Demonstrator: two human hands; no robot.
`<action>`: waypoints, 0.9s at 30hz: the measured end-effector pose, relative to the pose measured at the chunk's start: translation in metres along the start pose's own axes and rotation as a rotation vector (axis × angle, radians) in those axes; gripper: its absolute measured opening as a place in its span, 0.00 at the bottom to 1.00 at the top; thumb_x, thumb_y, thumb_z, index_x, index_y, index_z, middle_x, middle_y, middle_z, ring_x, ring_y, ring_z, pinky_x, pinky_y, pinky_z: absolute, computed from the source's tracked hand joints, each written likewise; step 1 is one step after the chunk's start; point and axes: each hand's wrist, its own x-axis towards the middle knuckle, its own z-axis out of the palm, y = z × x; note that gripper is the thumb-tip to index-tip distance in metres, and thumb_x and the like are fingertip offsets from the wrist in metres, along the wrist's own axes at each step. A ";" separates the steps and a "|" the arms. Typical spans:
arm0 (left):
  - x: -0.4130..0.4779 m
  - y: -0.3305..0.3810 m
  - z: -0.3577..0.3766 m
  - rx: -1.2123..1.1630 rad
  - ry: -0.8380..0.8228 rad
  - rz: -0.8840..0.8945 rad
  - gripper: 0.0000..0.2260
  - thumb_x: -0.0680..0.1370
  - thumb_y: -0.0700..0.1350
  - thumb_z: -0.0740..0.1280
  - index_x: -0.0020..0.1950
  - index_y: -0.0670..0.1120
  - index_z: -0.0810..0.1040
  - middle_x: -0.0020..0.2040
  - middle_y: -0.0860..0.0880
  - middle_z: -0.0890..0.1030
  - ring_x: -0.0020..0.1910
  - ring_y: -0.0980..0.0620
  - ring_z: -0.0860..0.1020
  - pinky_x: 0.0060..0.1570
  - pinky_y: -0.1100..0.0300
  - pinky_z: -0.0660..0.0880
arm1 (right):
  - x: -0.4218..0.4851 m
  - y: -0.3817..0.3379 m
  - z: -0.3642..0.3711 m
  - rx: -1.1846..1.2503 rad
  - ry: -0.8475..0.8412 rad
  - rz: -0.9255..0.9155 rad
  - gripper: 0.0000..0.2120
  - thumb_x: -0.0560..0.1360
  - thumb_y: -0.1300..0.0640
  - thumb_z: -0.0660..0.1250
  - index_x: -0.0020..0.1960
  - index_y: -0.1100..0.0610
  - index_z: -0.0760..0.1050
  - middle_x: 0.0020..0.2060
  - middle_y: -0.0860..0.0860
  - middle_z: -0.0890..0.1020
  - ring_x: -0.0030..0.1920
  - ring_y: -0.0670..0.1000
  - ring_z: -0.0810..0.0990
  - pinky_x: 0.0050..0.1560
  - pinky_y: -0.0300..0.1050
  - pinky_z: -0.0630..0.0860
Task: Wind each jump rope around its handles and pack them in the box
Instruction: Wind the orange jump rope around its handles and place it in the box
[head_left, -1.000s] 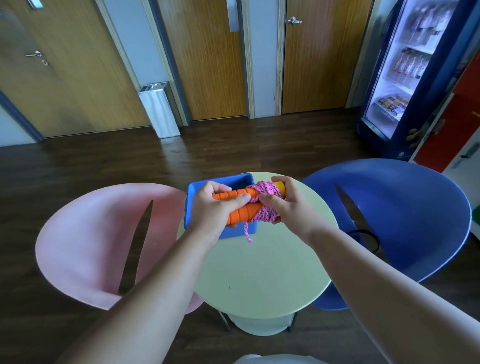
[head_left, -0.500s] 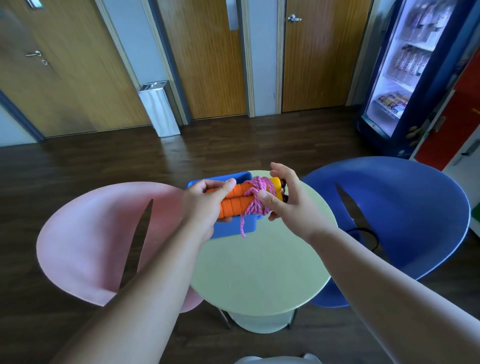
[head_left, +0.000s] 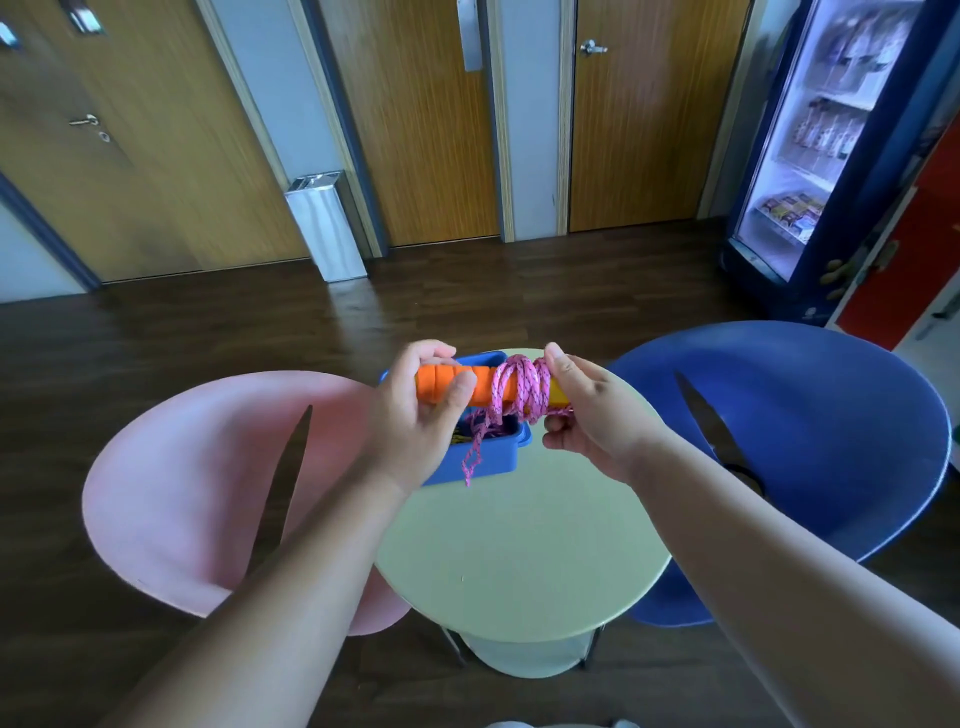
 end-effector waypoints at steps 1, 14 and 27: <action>-0.002 -0.001 0.001 0.051 0.057 0.054 0.14 0.78 0.53 0.69 0.57 0.44 0.77 0.46 0.52 0.81 0.43 0.64 0.79 0.41 0.75 0.70 | 0.000 -0.003 0.000 -0.024 -0.002 0.009 0.24 0.82 0.36 0.58 0.58 0.56 0.78 0.36 0.51 0.75 0.37 0.51 0.72 0.42 0.48 0.78; -0.007 0.011 0.021 -0.016 0.397 -0.045 0.15 0.79 0.59 0.64 0.59 0.50 0.78 0.50 0.53 0.82 0.48 0.60 0.80 0.47 0.68 0.74 | -0.001 0.003 0.017 -0.527 0.304 -0.245 0.30 0.83 0.35 0.49 0.51 0.61 0.71 0.42 0.62 0.80 0.40 0.56 0.78 0.45 0.56 0.76; 0.002 -0.015 0.014 0.041 0.475 -0.383 0.10 0.82 0.56 0.66 0.50 0.50 0.77 0.45 0.49 0.82 0.47 0.45 0.81 0.48 0.50 0.79 | -0.024 0.017 0.029 -0.755 0.408 -0.384 0.20 0.81 0.37 0.60 0.67 0.49 0.67 0.59 0.47 0.68 0.45 0.51 0.75 0.45 0.51 0.77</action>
